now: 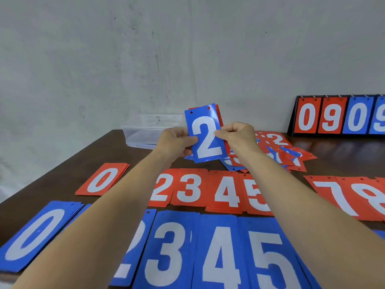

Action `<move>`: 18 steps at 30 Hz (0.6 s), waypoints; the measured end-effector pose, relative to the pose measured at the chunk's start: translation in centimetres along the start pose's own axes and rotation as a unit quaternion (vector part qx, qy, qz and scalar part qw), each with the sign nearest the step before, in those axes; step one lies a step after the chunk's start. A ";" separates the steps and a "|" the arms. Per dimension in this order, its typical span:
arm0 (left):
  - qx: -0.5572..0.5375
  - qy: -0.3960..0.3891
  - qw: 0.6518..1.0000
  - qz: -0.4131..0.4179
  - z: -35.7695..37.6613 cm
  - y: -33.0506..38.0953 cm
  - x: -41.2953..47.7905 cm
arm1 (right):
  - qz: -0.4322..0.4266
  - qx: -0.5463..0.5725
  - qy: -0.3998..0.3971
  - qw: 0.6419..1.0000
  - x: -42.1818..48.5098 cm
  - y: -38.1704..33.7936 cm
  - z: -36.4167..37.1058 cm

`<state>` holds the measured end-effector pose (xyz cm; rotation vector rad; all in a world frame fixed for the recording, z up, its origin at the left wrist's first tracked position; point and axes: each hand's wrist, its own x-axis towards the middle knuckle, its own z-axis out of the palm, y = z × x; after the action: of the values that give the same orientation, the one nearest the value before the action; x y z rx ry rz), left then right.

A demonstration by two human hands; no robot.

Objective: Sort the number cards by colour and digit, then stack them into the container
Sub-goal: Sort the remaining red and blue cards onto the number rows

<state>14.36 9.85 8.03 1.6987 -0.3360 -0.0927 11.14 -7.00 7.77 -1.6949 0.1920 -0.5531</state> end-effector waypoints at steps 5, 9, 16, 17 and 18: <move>0.015 0.010 1.000 -0.005 -4.7 0.7 -1.8 | -0.008 0.001 -0.015 1.000 -2.7 -1.7 3.2; -0.006 -0.012 1.000 -0.023 -8.8 0.8 -3.8 | -0.014 -0.020 -0.002 1.000 -5.6 -2.7 6.4; -0.022 -0.049 0.998 -0.030 -14.7 -0.4 -8.1 | -0.047 -0.043 0.035 0.997 -10.9 -3.2 9.3; -0.028 -0.055 0.998 -0.034 -15.2 -0.6 -8.7 | -0.047 -0.052 0.042 0.997 -11.6 -3.3 9.2; -0.034 -0.061 0.997 -0.037 -15.6 -0.8 -9.4 | -0.045 -0.062 0.050 0.996 -12.3 -3.3 9.0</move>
<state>9.51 27.41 8.50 1.6410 -0.3567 -0.2604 4.02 6.83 6.88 -1.8048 0.2264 -0.7066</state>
